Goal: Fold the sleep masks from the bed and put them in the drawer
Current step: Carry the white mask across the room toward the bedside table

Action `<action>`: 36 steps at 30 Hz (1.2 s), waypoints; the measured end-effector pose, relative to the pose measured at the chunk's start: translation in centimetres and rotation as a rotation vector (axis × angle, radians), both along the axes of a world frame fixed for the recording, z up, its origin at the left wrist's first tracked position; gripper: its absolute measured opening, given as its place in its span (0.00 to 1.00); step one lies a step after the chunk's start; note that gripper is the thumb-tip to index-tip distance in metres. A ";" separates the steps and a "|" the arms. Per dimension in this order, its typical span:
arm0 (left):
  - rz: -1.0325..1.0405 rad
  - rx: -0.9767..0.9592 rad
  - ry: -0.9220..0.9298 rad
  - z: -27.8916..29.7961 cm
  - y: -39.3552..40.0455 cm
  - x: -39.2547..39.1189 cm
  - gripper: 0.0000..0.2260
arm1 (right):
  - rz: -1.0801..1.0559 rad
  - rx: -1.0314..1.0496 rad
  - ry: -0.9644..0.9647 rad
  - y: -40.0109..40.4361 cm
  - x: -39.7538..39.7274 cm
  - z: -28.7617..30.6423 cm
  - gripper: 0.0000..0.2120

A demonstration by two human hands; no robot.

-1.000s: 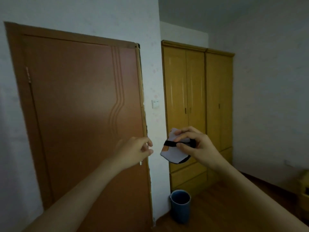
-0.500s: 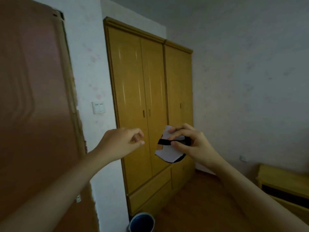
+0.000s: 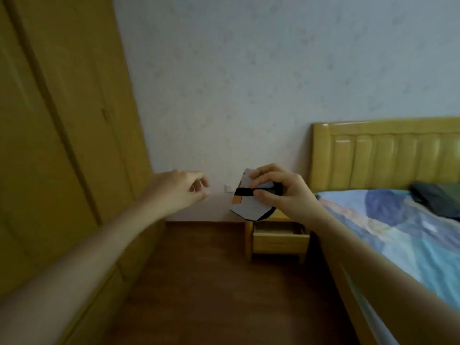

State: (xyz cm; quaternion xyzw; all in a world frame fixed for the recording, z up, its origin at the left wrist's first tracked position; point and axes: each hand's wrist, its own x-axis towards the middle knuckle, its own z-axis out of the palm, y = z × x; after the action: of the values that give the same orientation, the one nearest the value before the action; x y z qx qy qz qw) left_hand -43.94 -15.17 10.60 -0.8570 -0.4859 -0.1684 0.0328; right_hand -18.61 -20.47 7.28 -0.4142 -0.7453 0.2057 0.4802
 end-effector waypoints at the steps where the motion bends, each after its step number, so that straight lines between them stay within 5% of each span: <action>1: -0.036 -0.009 -0.004 -1.0 3.0 2.5 0.10 | -0.037 -0.003 -0.009 2.1 2.3 -0.7 0.08; 16: -0.138 -0.504 -0.122 -19.2 35.7 26.5 0.09 | -0.179 -0.422 0.015 32.3 25.9 -16.6 0.09; 26: -0.160 -1.328 -0.409 -38.7 58.7 39.5 0.16 | -0.154 -0.857 -0.050 54.4 35.1 -34.4 0.11; 31: 0.018 -1.582 -0.464 -50.1 66.3 44.0 0.18 | -0.157 -1.039 0.030 63.9 37.1 -44.5 0.12; 36: 0.246 -1.627 -0.452 -61.7 70.7 45.0 0.12 | -0.206 -1.236 0.107 68.9 37.8 -57.0 0.12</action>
State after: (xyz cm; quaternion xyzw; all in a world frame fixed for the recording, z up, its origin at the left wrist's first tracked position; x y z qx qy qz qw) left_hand 1.05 55.51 -51.06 -0.5005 -0.5401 0.0710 -0.6729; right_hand 19.18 48.46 -49.71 -0.6742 -0.4199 0.5715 0.2060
